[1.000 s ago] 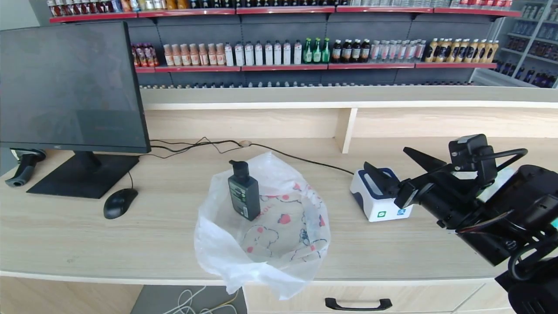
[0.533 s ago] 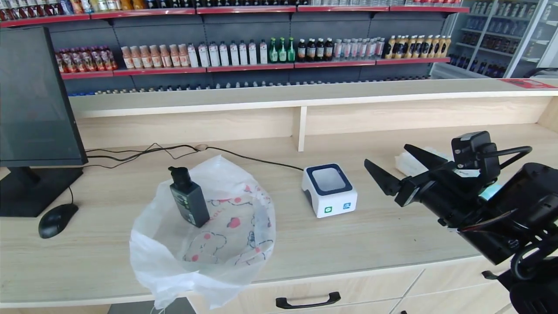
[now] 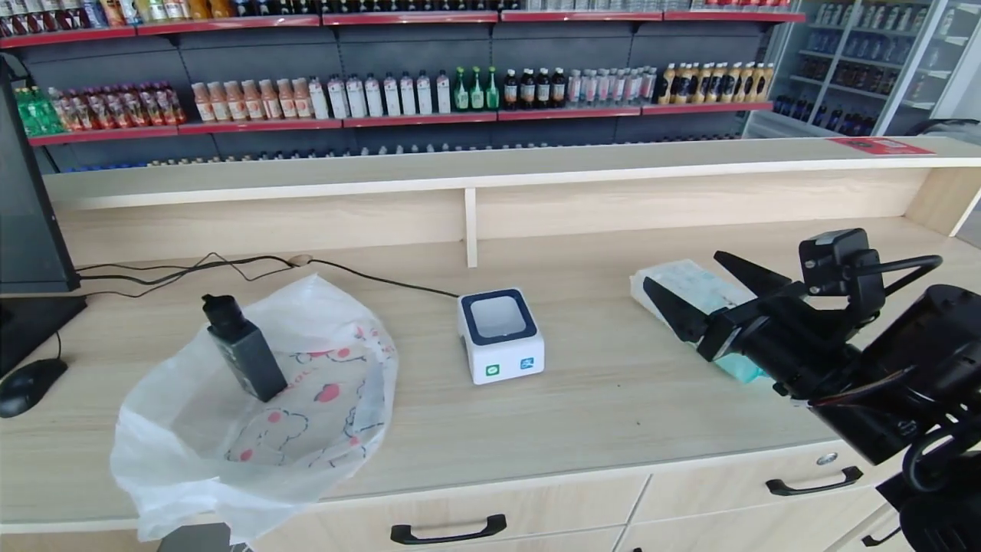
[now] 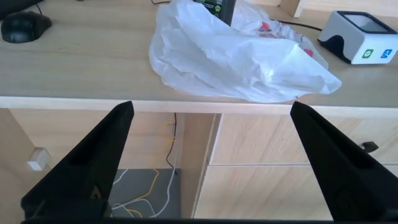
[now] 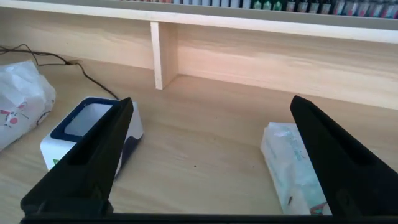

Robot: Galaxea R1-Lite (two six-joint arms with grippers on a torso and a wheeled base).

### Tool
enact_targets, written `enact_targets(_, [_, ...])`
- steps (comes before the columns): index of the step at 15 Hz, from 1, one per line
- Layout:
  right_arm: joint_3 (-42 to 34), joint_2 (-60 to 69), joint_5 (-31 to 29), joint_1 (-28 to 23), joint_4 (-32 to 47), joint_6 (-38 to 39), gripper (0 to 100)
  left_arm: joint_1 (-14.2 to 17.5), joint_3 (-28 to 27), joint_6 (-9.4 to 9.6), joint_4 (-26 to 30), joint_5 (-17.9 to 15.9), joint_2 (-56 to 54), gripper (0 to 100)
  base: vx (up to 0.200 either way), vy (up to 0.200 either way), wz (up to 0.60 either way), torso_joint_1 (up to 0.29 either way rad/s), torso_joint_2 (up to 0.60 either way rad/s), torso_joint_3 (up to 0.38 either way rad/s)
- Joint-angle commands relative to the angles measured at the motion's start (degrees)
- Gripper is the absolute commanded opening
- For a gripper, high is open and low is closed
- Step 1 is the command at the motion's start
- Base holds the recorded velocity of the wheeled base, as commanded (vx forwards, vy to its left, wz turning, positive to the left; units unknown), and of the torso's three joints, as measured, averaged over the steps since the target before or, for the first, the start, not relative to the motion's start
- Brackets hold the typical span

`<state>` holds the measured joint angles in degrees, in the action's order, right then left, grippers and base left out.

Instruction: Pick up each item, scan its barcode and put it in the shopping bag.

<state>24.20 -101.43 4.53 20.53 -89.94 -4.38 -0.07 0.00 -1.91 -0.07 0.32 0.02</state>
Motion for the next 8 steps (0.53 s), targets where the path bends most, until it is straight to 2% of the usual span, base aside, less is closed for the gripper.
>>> enact_targets(1, [-0.03,0.00,0.04,0.04,-0.06,-0.02,100,0.07,0.00,-0.02,-0.01,0.03,-0.02,100,0.000,-0.200,0.00,0.002,0.01,-0.002])
enact_targets(8, [-0.12,-0.26,0.04,0.04,-0.06,-0.02,100,-0.01,0.00,0.07,-0.01,0.03,-0.02,100,0.000,-0.200,0.00,0.002,0.00,0.000])
